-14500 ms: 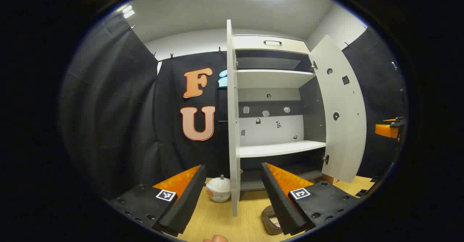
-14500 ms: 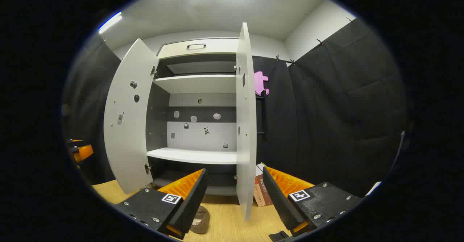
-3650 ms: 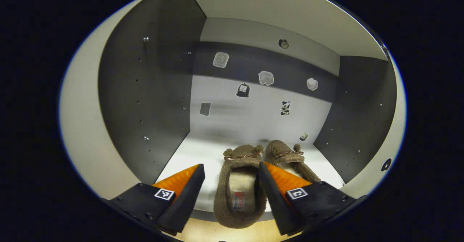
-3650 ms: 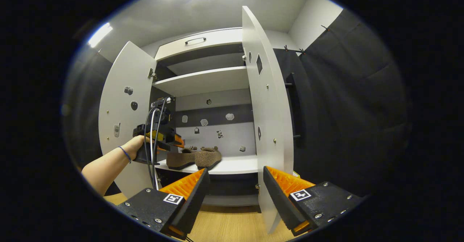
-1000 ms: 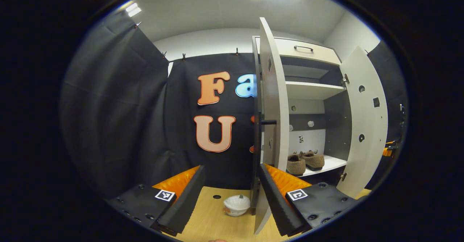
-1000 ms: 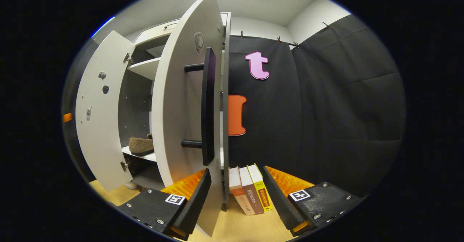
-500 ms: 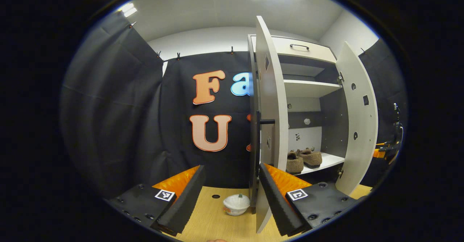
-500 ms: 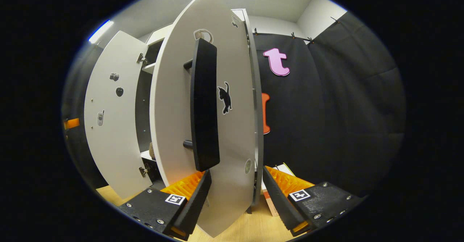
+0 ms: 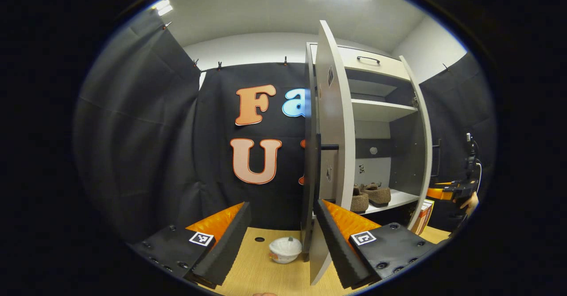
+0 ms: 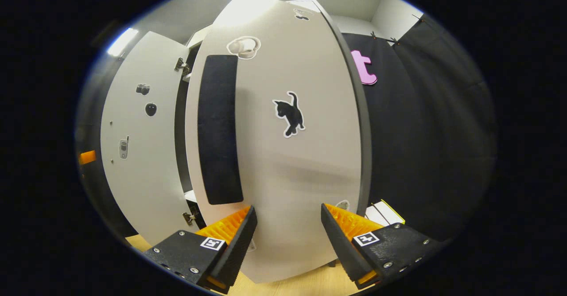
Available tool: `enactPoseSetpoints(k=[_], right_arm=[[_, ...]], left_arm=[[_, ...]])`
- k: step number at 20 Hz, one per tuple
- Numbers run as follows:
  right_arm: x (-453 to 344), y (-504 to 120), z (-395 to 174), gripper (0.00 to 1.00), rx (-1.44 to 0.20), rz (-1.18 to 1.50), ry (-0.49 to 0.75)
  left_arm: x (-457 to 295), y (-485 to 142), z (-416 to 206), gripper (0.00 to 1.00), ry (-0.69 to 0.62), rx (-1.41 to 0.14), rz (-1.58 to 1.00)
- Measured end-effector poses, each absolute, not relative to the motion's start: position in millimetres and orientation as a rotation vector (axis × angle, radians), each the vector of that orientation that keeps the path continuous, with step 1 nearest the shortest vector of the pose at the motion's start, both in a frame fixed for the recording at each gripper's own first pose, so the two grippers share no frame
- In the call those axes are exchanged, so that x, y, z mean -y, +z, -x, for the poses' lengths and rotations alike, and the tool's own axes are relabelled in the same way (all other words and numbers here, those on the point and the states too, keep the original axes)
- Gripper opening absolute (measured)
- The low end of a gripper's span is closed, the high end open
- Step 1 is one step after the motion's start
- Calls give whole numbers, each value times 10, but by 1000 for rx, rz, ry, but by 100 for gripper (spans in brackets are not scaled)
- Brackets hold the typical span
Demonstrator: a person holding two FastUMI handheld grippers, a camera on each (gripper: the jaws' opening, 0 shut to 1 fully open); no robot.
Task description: Grab one shoe with the right hand and put it into the shoe cabinet, grab the other shoe with the left hand and put it into the shoe cabinet; then close the right door with the right hand and the left door with the left hand.
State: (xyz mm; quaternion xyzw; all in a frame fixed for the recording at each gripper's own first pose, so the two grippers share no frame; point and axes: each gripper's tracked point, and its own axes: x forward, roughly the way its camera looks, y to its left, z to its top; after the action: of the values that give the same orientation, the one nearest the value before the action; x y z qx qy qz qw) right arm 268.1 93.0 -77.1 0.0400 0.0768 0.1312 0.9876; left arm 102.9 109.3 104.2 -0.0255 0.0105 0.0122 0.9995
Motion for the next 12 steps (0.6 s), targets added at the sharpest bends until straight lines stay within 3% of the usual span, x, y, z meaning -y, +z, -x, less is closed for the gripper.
enactPoseSetpoints(k=[12], right_arm=[[-974,-786,-2898,90,-163,-102,179]], left_arm=[[-1309,628,-1319,94,30,-79,68]])
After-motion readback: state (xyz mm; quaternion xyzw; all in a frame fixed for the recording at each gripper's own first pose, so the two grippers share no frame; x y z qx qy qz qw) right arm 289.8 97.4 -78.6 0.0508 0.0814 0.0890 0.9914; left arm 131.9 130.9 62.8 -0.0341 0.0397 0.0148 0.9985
